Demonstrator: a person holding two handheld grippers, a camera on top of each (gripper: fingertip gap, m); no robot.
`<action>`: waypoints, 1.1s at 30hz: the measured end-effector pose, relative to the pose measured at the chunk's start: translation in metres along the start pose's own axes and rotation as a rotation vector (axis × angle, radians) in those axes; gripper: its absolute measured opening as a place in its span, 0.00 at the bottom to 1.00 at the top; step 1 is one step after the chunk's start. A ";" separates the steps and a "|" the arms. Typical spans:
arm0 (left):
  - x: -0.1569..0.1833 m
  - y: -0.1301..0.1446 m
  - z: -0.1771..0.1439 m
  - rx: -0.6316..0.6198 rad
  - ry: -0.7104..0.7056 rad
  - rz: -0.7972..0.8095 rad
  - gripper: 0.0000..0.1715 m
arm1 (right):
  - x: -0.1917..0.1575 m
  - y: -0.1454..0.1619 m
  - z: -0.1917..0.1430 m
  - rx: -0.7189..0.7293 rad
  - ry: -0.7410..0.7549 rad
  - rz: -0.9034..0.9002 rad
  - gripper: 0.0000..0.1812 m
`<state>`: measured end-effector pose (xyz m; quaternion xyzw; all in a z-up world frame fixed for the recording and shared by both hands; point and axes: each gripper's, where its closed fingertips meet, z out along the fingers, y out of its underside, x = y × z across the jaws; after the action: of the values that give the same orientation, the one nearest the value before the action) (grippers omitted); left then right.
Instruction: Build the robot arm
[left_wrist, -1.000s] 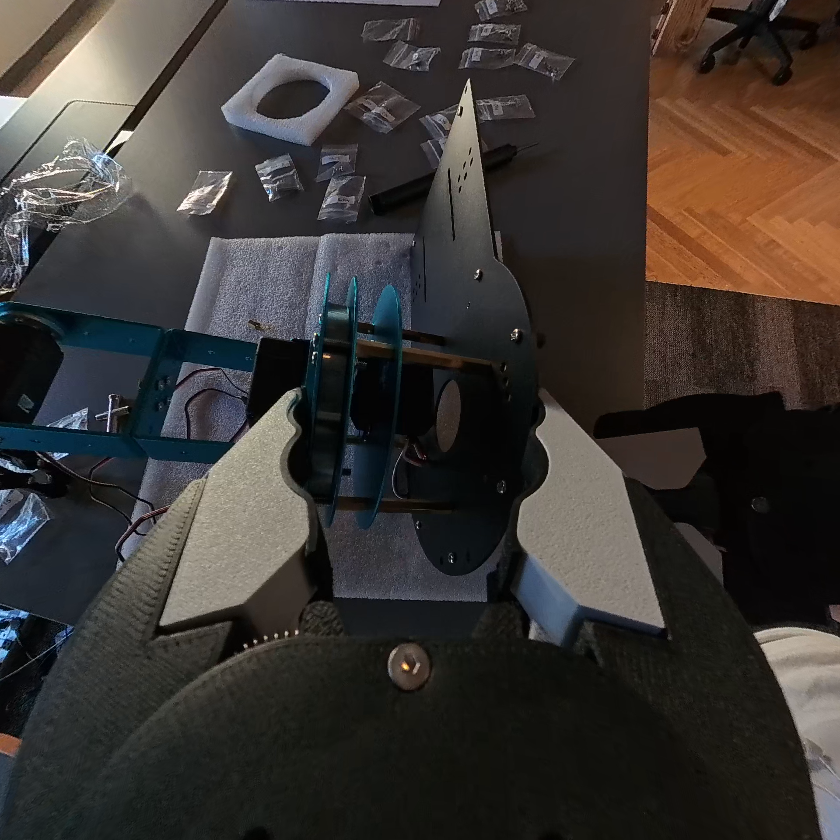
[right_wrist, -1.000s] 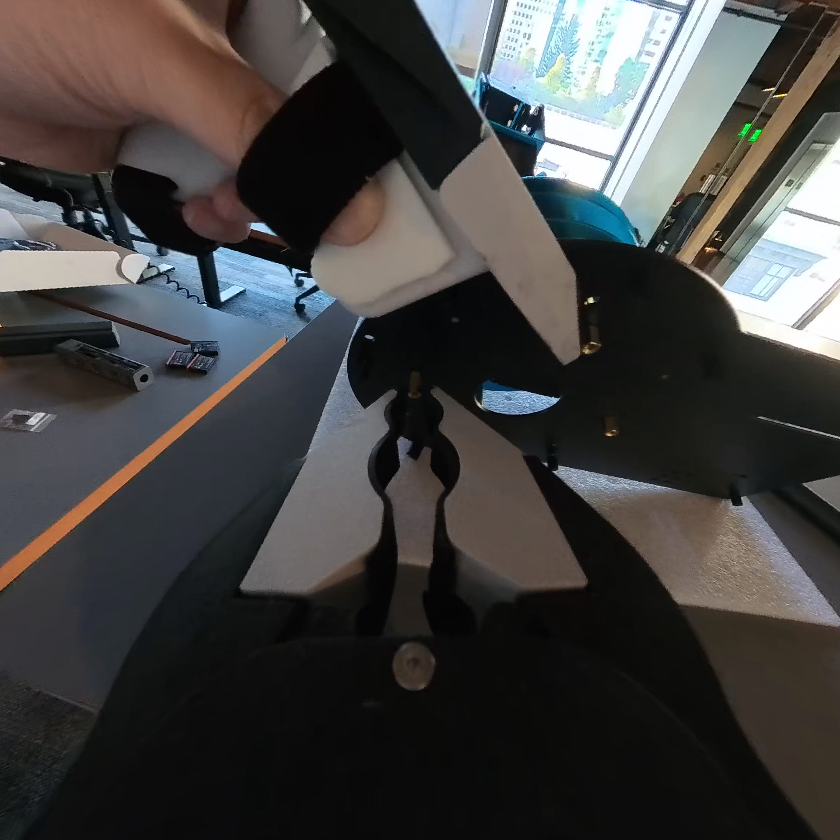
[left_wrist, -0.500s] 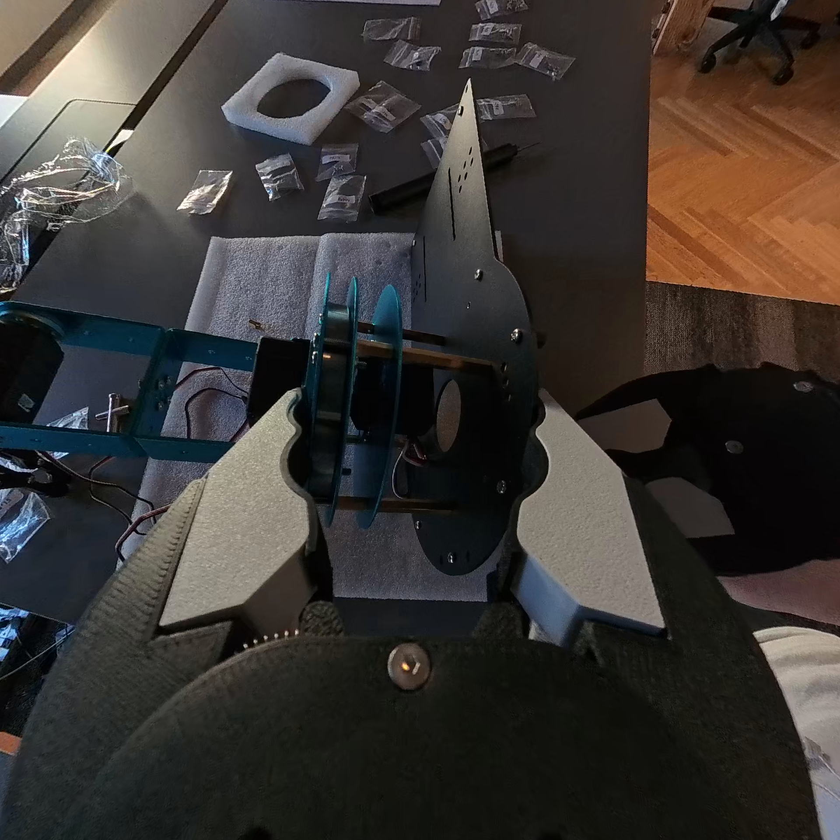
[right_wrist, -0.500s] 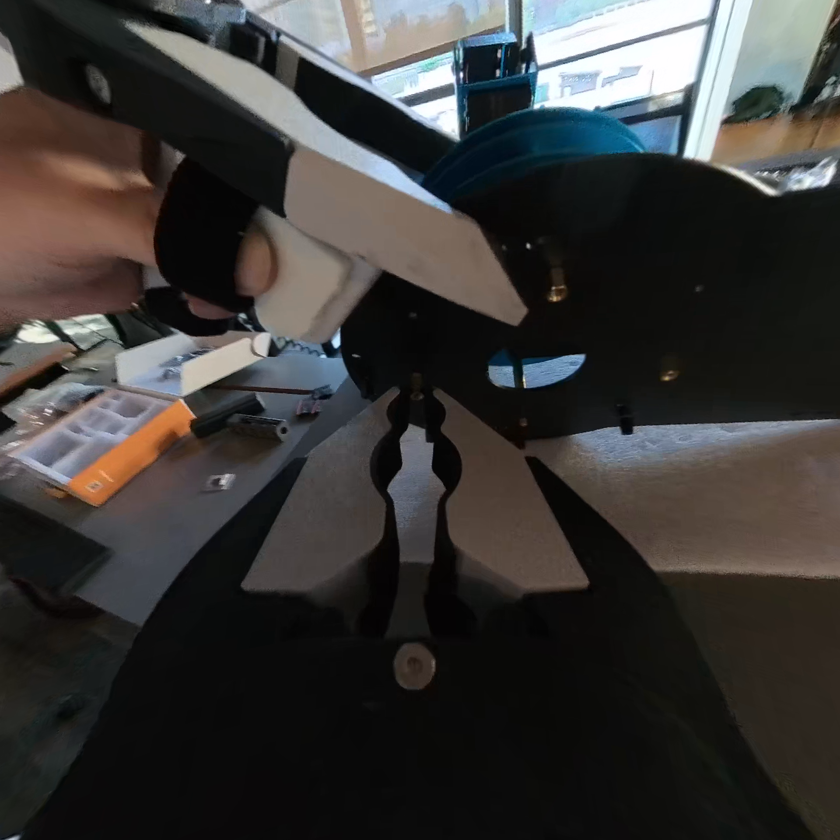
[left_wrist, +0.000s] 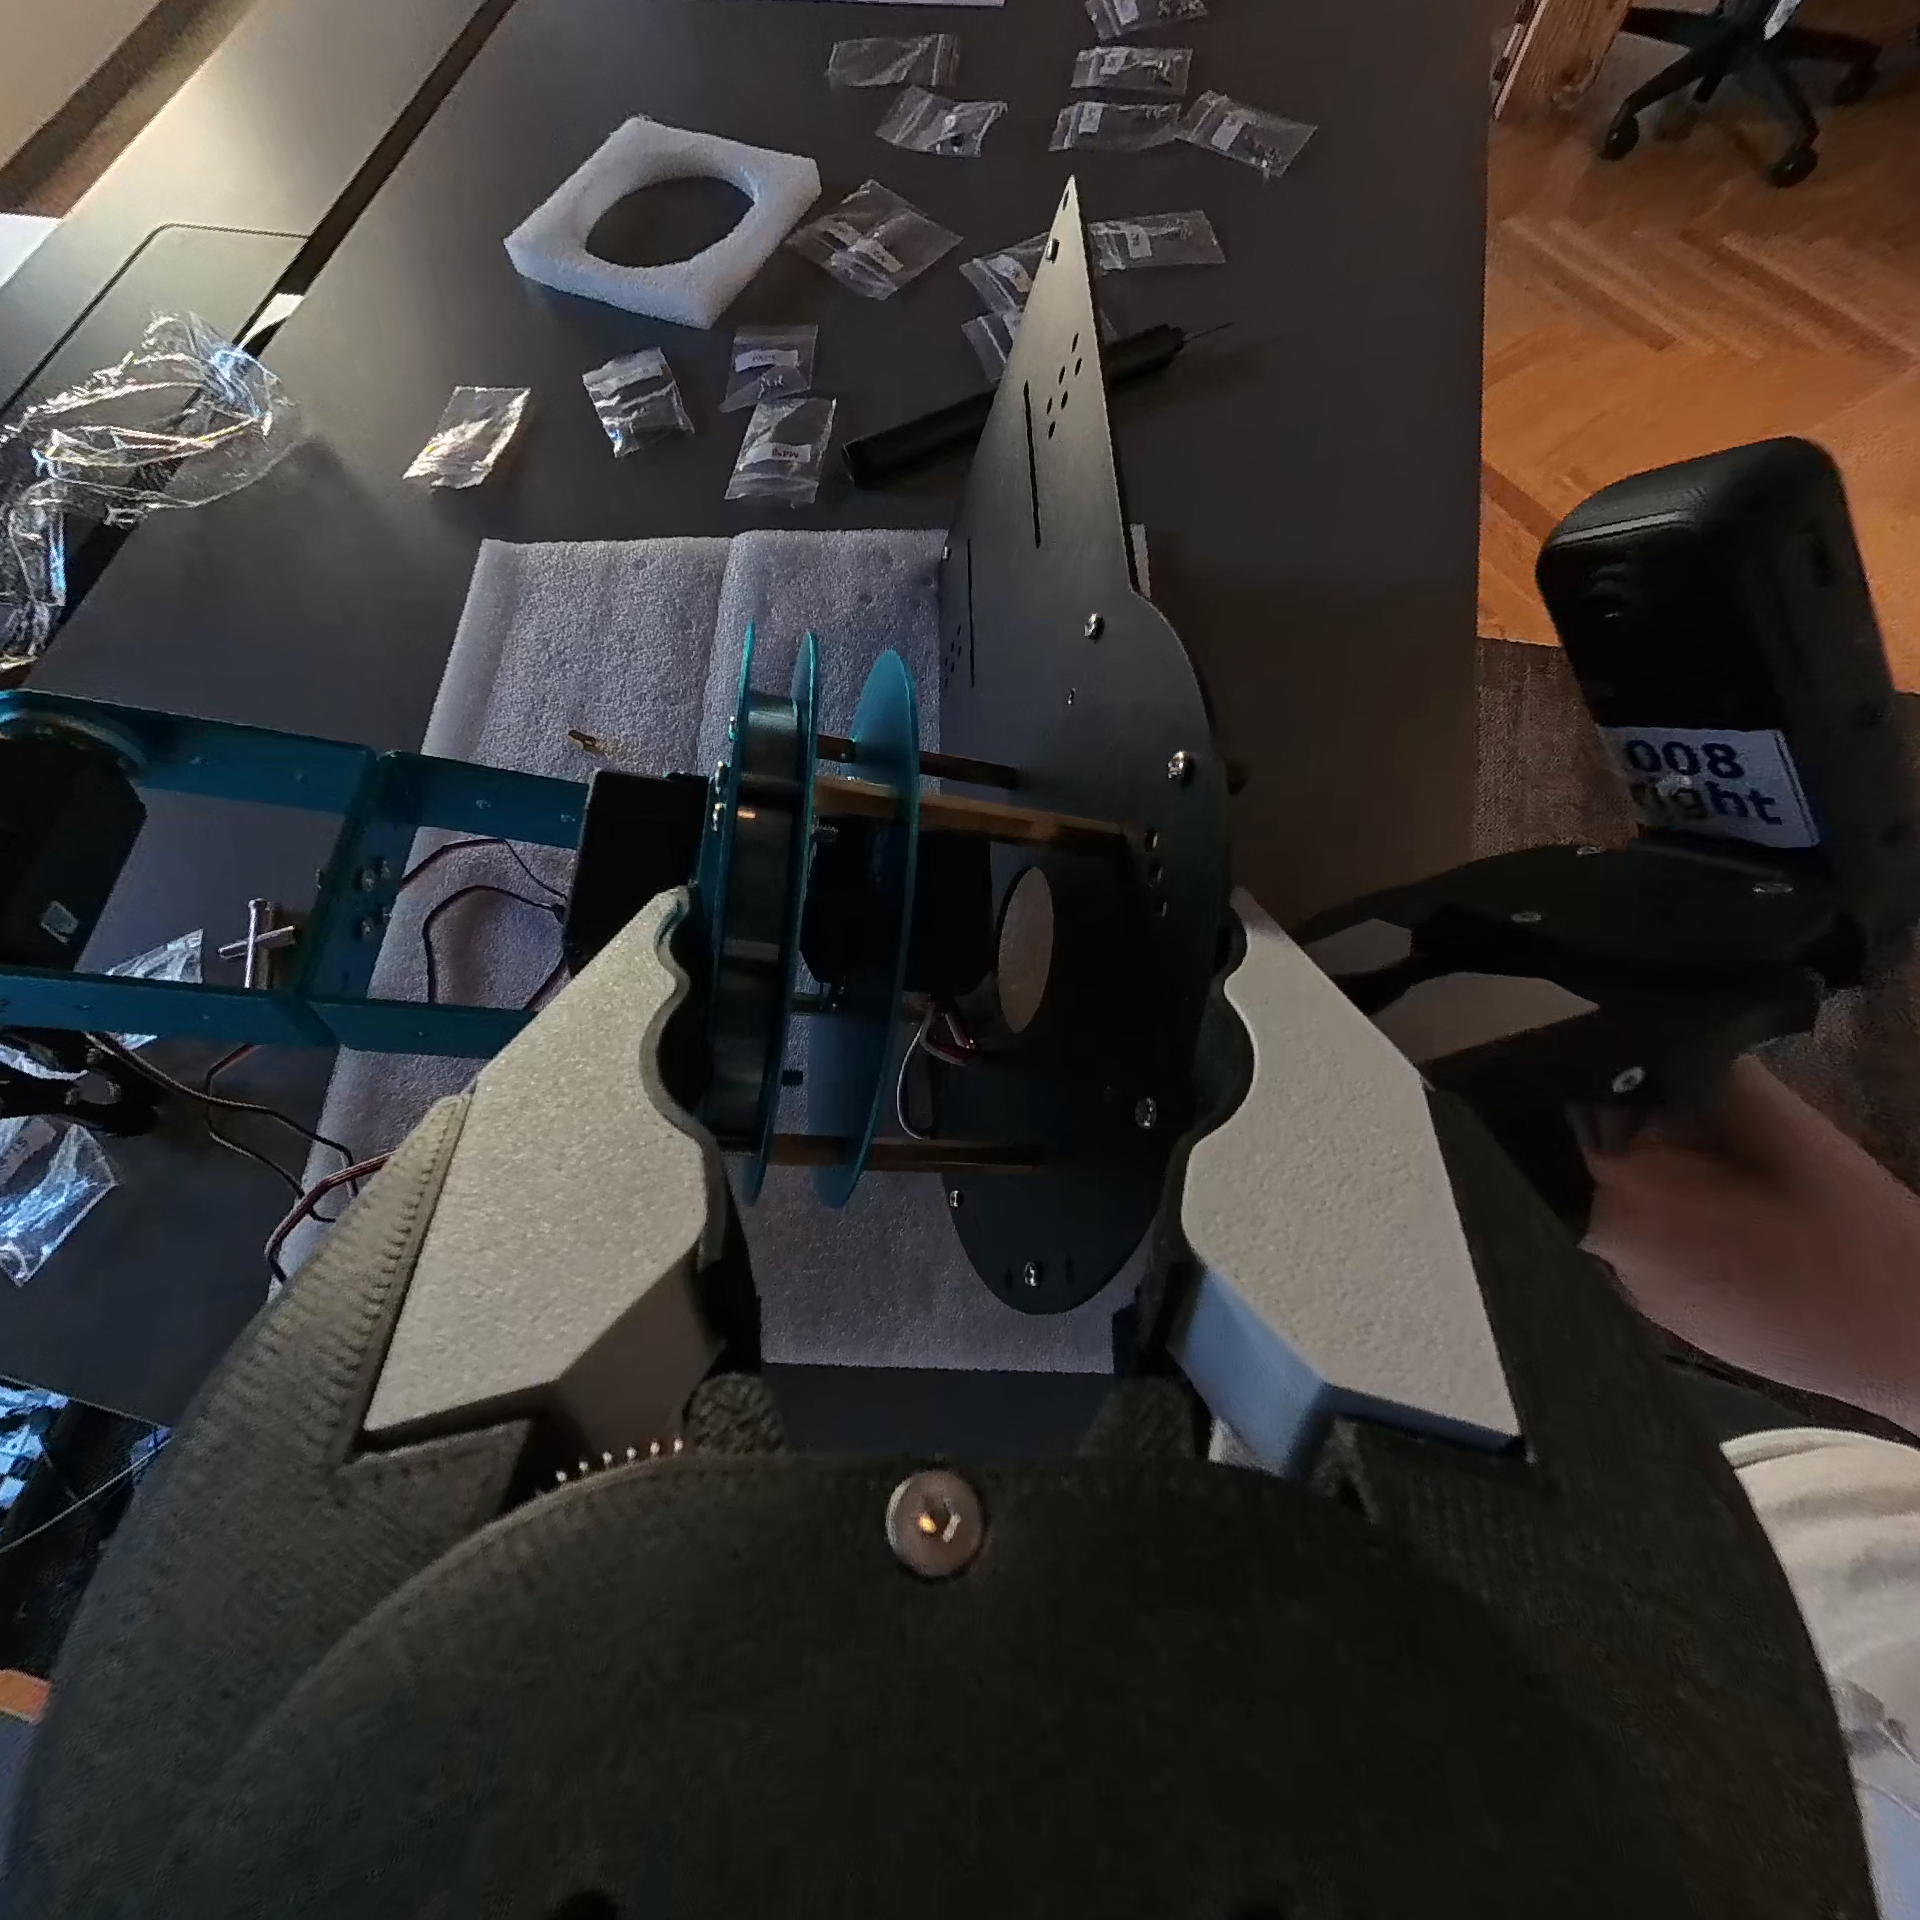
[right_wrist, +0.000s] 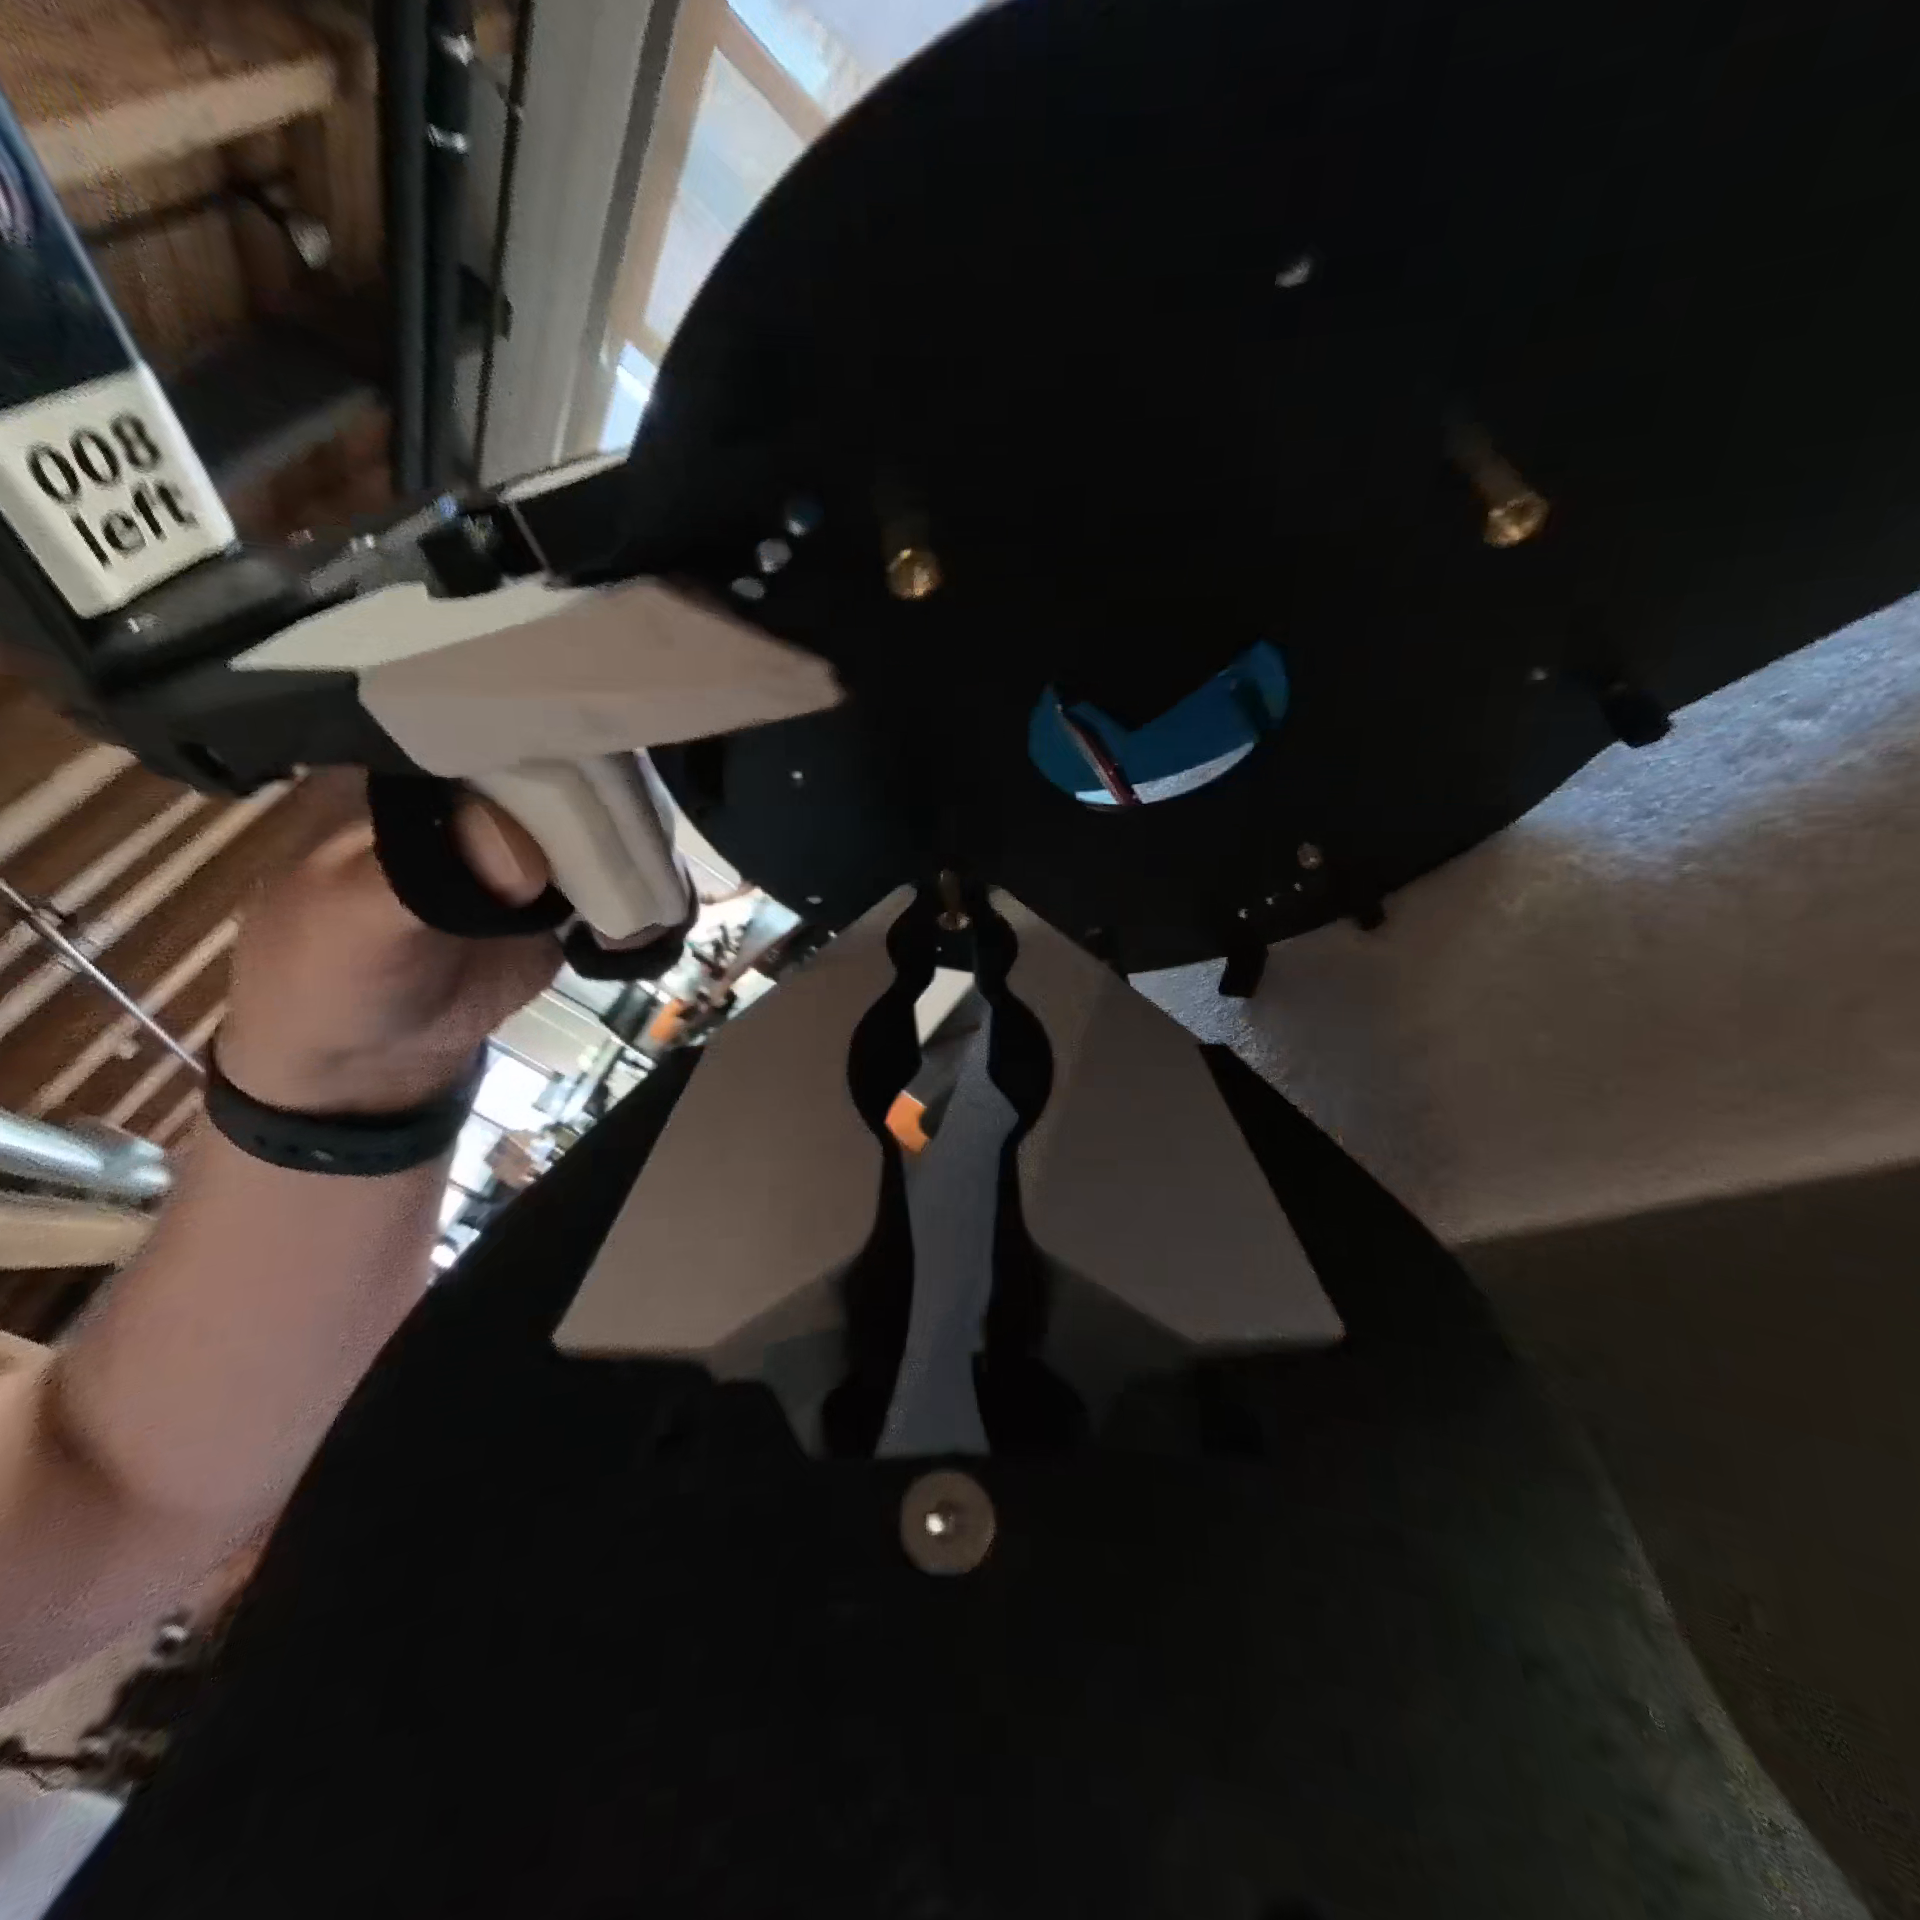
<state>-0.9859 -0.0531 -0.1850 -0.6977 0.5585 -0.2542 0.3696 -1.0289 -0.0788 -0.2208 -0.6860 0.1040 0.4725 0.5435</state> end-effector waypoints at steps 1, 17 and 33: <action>0.000 0.000 0.000 0.002 0.000 0.000 0.55 | 0.002 -0.003 -0.002 0.025 0.002 0.025 0.00; 0.000 0.000 0.000 0.004 0.000 0.000 0.55 | 0.007 -0.001 -0.002 -0.096 0.223 -0.624 0.17; 0.000 0.000 0.000 0.007 -0.001 -0.003 0.55 | 0.011 -0.005 0.002 -0.071 0.229 -0.521 0.15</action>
<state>-0.9857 -0.0531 -0.1848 -0.6975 0.5564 -0.2562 0.3719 -1.0212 -0.0714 -0.2259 -0.7570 -0.0316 0.2396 0.6070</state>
